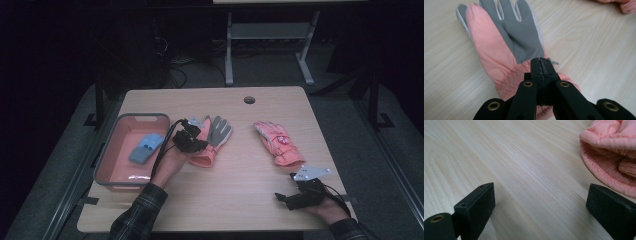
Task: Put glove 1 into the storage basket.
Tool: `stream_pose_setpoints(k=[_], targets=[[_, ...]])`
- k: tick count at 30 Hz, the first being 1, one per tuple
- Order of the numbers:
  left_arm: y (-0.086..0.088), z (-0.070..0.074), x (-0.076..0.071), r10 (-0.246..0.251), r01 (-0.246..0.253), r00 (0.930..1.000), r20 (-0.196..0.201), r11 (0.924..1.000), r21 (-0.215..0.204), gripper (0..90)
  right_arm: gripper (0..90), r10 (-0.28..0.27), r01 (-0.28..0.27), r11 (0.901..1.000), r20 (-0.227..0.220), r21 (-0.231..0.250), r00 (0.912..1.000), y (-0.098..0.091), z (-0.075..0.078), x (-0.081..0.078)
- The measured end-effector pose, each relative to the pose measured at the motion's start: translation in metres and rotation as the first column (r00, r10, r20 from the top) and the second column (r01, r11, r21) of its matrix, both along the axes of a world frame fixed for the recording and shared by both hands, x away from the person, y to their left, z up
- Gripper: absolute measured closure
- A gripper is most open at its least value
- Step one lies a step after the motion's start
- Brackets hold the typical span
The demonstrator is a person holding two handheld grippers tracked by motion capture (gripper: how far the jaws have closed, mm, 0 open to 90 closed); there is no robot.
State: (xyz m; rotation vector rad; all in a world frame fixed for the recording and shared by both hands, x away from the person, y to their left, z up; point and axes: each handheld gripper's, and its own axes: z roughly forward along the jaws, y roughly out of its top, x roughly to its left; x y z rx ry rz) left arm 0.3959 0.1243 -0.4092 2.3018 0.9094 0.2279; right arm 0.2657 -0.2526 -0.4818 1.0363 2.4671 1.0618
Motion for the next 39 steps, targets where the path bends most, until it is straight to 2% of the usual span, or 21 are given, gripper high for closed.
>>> stream_pose_setpoints(k=[2,6,11,13,19,21,23,24,28,30,33,35,36,39], targets=[[-0.001,-0.006,0.001,0.002,-0.001,0.9999,-0.016,0.9999,0.012,89.5,8.1,0.0,0.0,1.0,0.0,0.0,1.0,0.0,0.0,0.0],[-0.003,-0.008,0.0,-0.016,0.016,0.9996,-0.022,0.9997,0.019,89.6,8.1,0.0,0.0,1.0,0.0,0.0,1.0,0.0,0.0,0.0],[-0.009,-0.01,-0.005,-0.052,0.052,0.9968,-0.06,0.9986,0.007,89.6,8.1,0.002,-0.002,1.0,0.001,-0.001,1.0,0.0,0.0,0.0],[-0.011,-0.01,-0.007,-0.057,0.057,0.9967,-0.058,0.9983,0.006,89.6,8.0,0.002,-0.002,1.0,0.0,-0.001,1.0,0.0,0.0,0.0],[-0.024,-0.011,-0.014,-0.112,0.112,0.9912,-0.07,0.9937,-0.006,89.6,8.1,0.001,-0.001,1.0,0.0,-0.001,1.0,0.0,0.0,0.0],[-0.032,-0.012,-0.019,-0.14,0.138,0.9865,-0.085,0.99,-0.03,89.6,8.0,0.001,-0.001,1.0,0.001,-0.001,1.0,0.0,0.0,0.0],[-0.035,-0.012,-0.021,-0.158,0.156,0.9833,-0.09,0.9872,-0.029,89.6,8.0,0.001,-0.001,1.0,0.0,0.0,1.0,0.0,0.0,0.0],[-0.036,-0.011,-0.022,-0.18,0.18,0.979,-0.095,0.9836,-0.017,89.6,8.0,0.002,-0.002,1.0,0.001,-0.001,1.0,0.0,0.0,0.0],[-0.046,-0.011,-0.028,-0.214,0.211,0.971,-0.106,0.9766,-0.04,89.6,8.0,0.001,-0.001,1.0,0.001,-0.001,1.0,0.0,0.0,0.0],[-0.048,-0.012,-0.029,-0.218,0.214,0.9703,-0.106,0.9758,-0.047,89.6,8.1,0.002,-0.002,1.0,0.001,-0.001,1.0,0.0,0.0,0.0],[-0.059,-0.013,-0.036,-0.26,0.256,0.9595,-0.108,0.9653,-0.052,89.7,8.0,0.002,-0.002,1.0,0.0,-0.001,1.0,0.0,0.0,0.0],[-0.061,-0.013,-0.037,-0.262,0.257,0.9587,-0.11,0.9646,-0.059,89.6,8.0,0.002,-0.002,1.0,0.001,-0.001,1.0,0.0,0.0,0.0],[-0.064,-0.013,-0.039,-0.273,0.267,0.9557,-0.11,0.9616,-0.063,89.6,8.0,0.002,-0.002,1.0,0.0,-0.001,1.0,0.0,0.0,0.0],[-0.07,-0.014,-0.044,-0.285,0.279,0.9532,-0.102,0.958,-0.066,89.7,8.0,0.002,-0.002,1.0,0.0,-0.001,1.0,0.0,0.0,0.0]])
